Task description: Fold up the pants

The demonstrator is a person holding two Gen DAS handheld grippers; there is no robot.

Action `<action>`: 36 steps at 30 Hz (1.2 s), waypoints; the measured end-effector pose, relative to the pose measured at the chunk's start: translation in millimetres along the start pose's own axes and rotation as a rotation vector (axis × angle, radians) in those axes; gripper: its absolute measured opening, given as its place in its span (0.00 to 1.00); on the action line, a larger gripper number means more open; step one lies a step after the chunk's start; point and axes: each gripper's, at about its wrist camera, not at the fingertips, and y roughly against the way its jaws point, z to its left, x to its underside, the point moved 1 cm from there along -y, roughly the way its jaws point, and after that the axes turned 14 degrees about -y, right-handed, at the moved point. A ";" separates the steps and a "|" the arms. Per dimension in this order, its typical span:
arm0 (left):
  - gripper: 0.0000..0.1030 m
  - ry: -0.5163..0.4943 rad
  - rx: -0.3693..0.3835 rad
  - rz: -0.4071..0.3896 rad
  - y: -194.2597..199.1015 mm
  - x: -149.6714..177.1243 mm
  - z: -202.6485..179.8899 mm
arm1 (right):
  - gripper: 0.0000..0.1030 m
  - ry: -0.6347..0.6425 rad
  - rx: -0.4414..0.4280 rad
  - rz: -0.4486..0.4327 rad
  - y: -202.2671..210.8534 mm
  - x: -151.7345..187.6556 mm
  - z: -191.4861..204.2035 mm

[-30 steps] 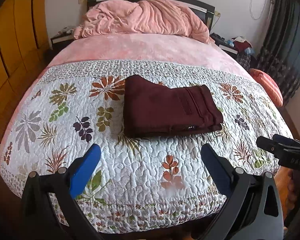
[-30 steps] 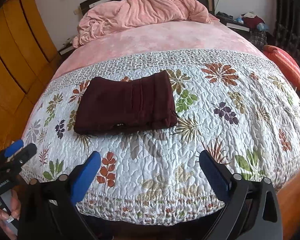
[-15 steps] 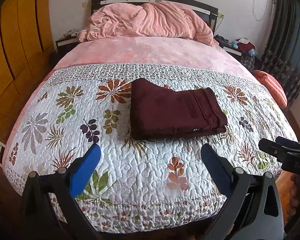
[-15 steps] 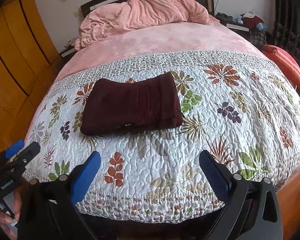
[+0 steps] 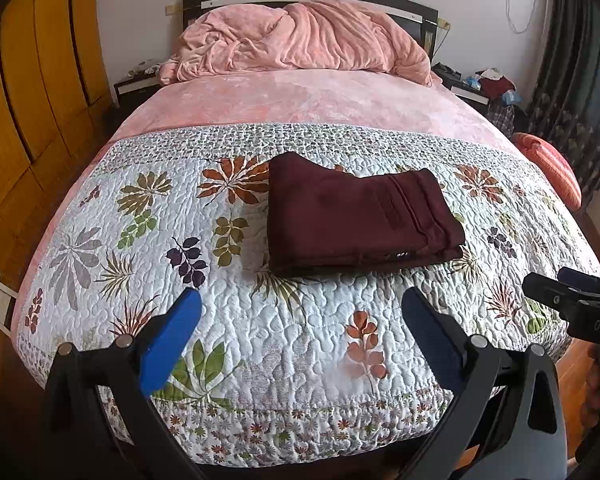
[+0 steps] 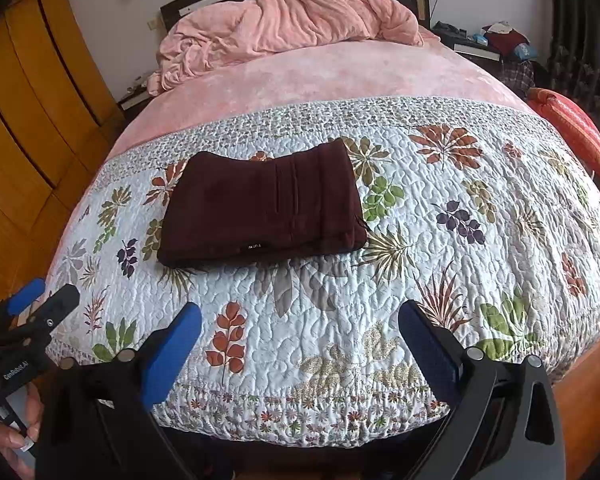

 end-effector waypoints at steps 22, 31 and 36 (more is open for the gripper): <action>0.97 0.002 -0.015 0.005 -0.4 0.4 0.2 | 0.96 0.024 0.018 0.001 -4.9 -0.5 0.2; 0.97 -0.005 -0.011 0.009 -3.1 0.9 0.2 | 0.96 0.030 0.019 0.005 -6.2 0.8 0.2; 0.97 -0.005 -0.008 0.011 -3.6 0.6 0.3 | 0.96 0.034 0.020 0.011 -8.1 0.2 -1.1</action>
